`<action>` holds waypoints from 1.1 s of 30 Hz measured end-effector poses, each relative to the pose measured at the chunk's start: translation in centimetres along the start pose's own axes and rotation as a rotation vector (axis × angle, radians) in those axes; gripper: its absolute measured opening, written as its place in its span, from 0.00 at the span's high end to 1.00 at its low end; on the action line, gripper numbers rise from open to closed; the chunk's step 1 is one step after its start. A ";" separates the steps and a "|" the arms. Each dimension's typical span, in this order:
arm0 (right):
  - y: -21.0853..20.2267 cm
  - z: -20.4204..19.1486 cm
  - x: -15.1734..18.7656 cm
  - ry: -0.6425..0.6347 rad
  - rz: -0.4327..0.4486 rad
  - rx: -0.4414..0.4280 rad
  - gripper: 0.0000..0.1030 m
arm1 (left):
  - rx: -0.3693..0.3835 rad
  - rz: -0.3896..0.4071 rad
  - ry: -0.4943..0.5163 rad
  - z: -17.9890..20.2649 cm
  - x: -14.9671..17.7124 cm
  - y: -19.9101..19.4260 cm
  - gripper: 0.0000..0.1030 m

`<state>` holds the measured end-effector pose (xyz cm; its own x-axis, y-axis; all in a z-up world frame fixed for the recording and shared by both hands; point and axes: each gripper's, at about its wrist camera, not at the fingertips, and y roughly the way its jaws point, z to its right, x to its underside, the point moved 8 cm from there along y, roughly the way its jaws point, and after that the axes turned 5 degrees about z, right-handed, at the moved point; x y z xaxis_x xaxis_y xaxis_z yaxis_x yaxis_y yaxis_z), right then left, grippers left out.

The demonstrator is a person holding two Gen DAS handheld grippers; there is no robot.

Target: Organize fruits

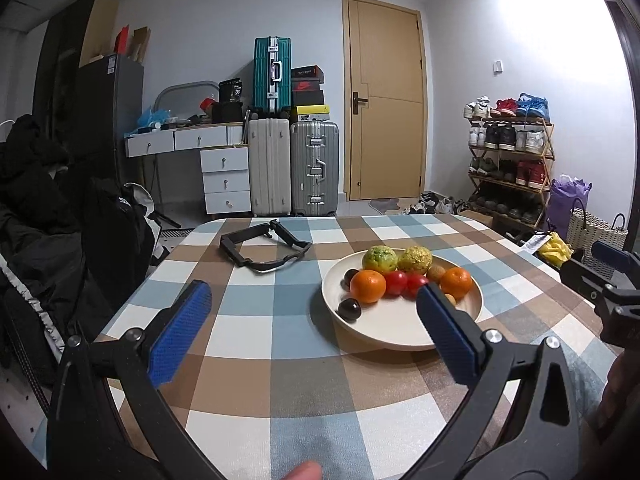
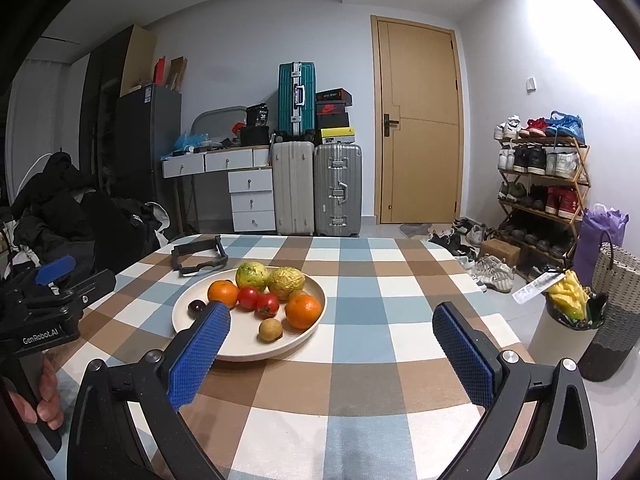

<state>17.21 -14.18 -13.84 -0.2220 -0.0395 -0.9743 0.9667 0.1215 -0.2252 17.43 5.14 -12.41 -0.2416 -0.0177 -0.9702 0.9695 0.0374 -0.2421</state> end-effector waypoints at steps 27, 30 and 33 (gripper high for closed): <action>0.0 0.0 0.0 0.002 0.001 -0.004 0.00 | -0.010 0.002 -0.004 -0.4 0.2 0.5 0.01; 0.0 0.0 0.0 0.002 0.001 -0.004 0.00 | -0.012 0.003 -0.005 -0.4 0.2 0.4 0.01; 0.0 0.0 0.0 0.002 0.001 -0.004 0.00 | -0.011 0.003 -0.005 -0.4 0.2 0.4 0.01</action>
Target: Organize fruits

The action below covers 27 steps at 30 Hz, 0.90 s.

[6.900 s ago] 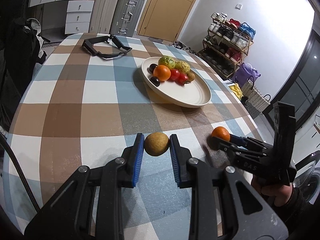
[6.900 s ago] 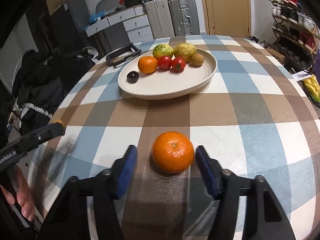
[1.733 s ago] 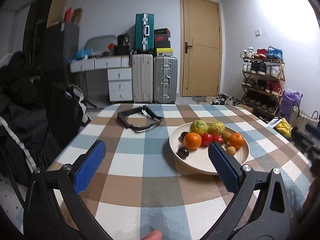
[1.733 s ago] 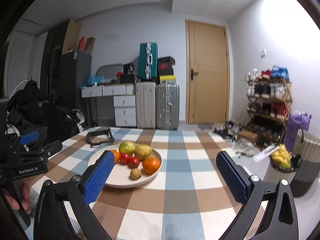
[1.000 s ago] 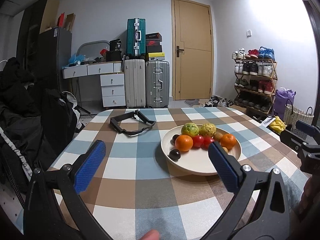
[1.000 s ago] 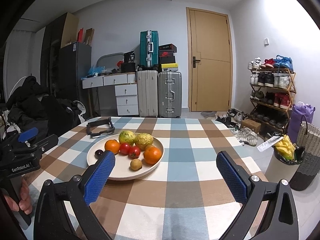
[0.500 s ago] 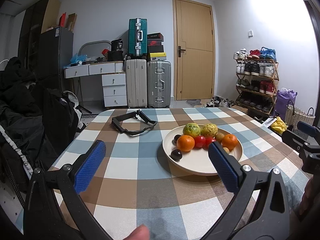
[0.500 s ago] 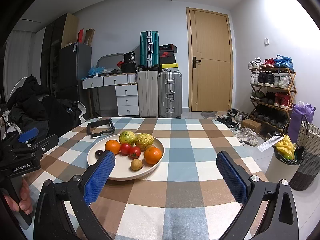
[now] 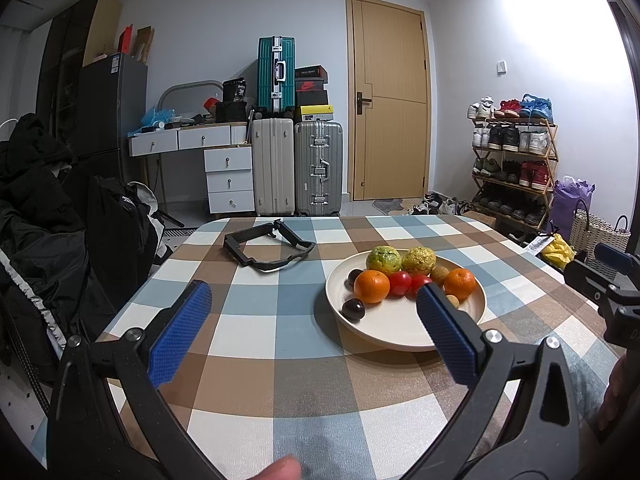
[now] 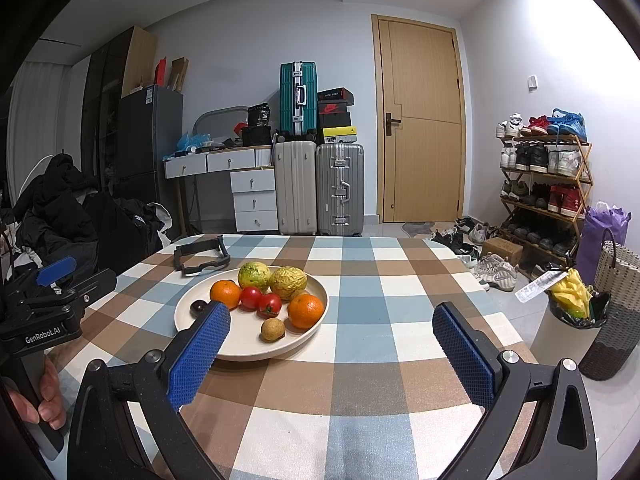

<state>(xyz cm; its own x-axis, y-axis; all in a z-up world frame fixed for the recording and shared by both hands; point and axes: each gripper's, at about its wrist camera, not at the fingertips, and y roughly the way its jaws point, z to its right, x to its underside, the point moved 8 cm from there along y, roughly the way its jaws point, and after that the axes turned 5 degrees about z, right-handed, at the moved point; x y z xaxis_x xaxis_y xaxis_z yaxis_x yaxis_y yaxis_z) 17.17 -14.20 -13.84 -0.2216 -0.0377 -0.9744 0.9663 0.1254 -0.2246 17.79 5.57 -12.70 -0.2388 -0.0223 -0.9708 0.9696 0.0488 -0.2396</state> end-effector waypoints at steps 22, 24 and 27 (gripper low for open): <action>0.1 0.1 0.2 0.007 -0.005 0.001 0.00 | 0.000 0.000 0.000 0.0 0.0 0.0 0.01; 0.1 0.1 0.2 0.007 -0.005 0.000 0.00 | 0.000 0.000 0.000 0.0 0.0 -0.1 0.01; 0.1 0.1 0.2 0.009 -0.005 0.001 0.00 | 0.000 0.000 0.000 0.0 0.0 -0.1 0.01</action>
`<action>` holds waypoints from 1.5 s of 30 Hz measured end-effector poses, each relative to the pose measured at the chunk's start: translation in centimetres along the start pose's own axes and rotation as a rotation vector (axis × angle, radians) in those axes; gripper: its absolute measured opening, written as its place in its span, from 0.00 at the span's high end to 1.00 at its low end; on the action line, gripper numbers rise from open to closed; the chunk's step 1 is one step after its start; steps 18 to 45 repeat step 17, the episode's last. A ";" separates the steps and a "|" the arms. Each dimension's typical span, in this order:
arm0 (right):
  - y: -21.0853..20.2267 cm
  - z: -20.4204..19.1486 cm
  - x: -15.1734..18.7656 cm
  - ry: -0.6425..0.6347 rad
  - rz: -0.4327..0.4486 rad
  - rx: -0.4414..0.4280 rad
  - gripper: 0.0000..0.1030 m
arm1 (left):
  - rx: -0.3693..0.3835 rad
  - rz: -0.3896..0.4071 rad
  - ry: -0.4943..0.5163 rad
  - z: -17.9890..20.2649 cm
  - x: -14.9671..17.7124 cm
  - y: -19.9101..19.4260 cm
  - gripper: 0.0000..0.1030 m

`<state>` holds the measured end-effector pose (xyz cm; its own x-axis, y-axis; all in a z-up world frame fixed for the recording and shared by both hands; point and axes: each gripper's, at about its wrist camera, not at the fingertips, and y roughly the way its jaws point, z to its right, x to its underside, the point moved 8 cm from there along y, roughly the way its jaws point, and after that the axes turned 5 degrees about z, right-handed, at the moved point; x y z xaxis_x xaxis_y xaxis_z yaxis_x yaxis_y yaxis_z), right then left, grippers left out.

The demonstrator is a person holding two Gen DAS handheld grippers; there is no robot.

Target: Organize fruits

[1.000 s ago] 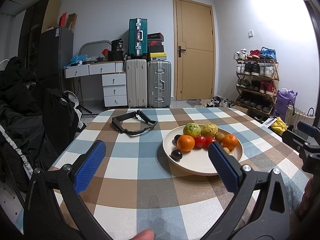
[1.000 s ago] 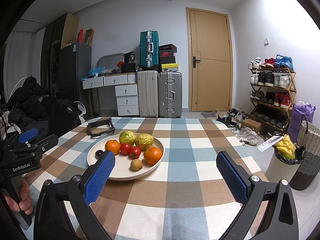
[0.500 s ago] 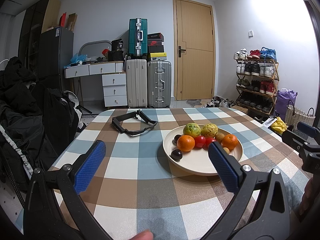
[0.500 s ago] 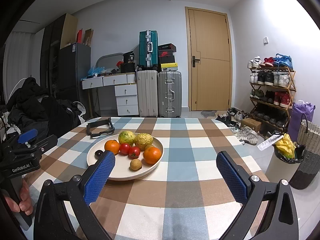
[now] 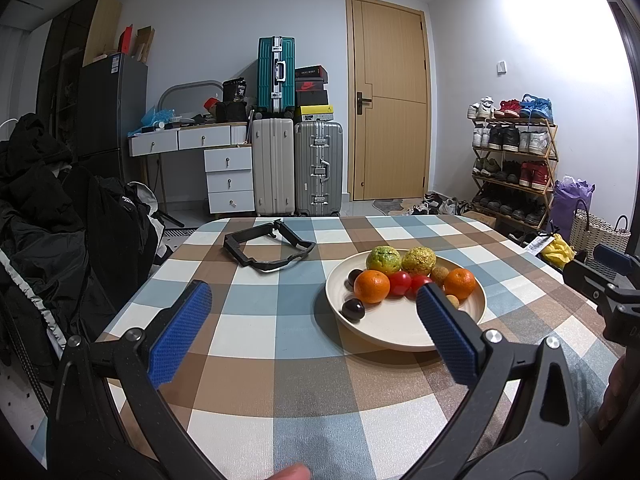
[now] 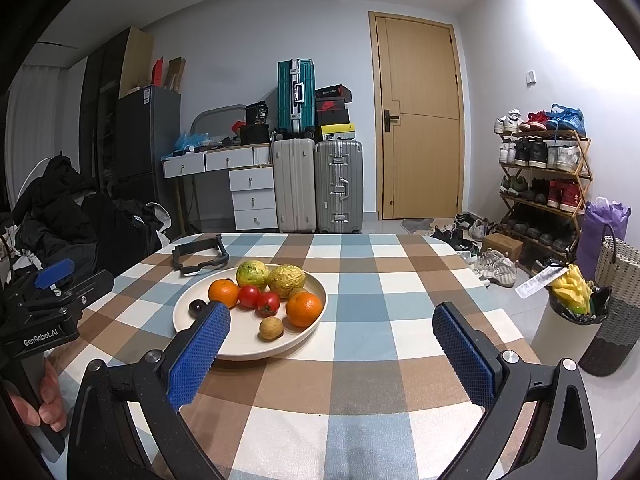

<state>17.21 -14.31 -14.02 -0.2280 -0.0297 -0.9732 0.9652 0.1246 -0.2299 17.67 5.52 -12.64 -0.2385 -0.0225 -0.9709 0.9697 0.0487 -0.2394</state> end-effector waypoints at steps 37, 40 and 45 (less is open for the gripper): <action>0.0 0.1 -0.1 0.001 0.000 0.000 0.00 | 0.000 0.000 0.000 0.0 0.1 0.2 0.01; 0.0 0.1 -0.1 0.001 0.000 0.000 0.00 | 0.000 0.000 0.000 0.0 0.1 0.2 0.01; 0.0 0.1 -0.1 0.001 0.000 0.000 0.00 | 0.000 0.000 0.000 0.0 0.1 0.2 0.01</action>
